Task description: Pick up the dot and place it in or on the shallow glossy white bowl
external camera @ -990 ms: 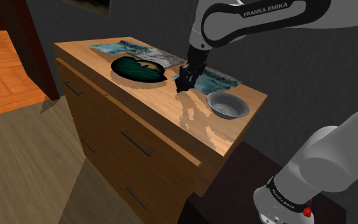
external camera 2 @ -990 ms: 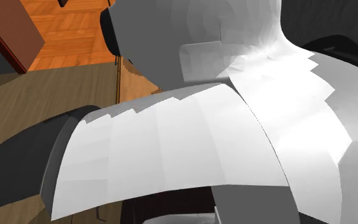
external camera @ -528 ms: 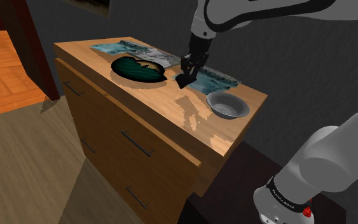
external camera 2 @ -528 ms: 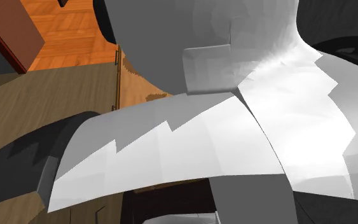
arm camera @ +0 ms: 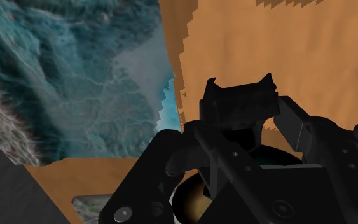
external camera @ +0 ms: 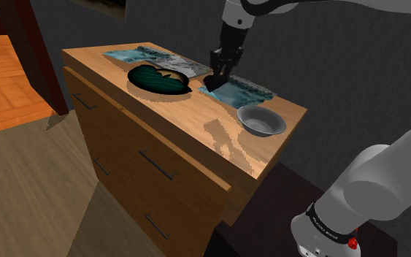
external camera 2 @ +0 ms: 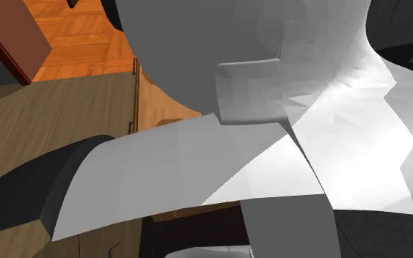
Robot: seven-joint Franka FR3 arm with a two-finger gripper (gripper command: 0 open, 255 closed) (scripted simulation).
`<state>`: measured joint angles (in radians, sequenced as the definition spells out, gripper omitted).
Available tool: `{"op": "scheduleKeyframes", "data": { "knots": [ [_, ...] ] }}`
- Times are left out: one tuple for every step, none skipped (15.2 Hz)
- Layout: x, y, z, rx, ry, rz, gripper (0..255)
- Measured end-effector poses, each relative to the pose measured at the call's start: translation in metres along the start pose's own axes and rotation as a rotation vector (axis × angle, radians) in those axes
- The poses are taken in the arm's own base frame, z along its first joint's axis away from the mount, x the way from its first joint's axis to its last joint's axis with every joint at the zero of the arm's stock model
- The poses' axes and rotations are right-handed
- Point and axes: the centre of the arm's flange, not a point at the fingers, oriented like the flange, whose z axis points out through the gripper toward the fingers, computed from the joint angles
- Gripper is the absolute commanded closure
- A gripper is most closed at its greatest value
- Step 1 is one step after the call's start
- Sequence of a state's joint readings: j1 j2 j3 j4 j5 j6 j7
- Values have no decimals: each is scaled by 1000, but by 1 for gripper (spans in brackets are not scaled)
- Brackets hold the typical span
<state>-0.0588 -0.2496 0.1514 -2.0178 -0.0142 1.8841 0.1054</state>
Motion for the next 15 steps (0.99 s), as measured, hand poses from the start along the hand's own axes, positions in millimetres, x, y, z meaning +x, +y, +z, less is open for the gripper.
{"op": "scheduleKeyframes", "data": {
  "knots": [
    [1,1,-5,0,0,0,255],
    [1,2,-9,0,0,0,255],
    [-4,3,-13,0,-1,0,255],
    [-14,5,-16,0,-1,0,255],
    [-24,6,-19,0,0,0,255],
    [-38,9,-19,0,0,0,255],
    [-48,10,-20,0,0,0,255],
    [-62,10,-22,0,-1,0,255],
    [-77,15,-25,0,-1,0,255],
    [-88,18,-27,0,0,0,255],
    [-101,21,-27,0,0,0,255],
    [-114,22,-31,-1,0,0,255],
    [-128,26,-31,0,0,0,255],
    [-141,28,-32,0,0,0,255],
    [-152,30,-33,0,0,0,255]
  ]
}}
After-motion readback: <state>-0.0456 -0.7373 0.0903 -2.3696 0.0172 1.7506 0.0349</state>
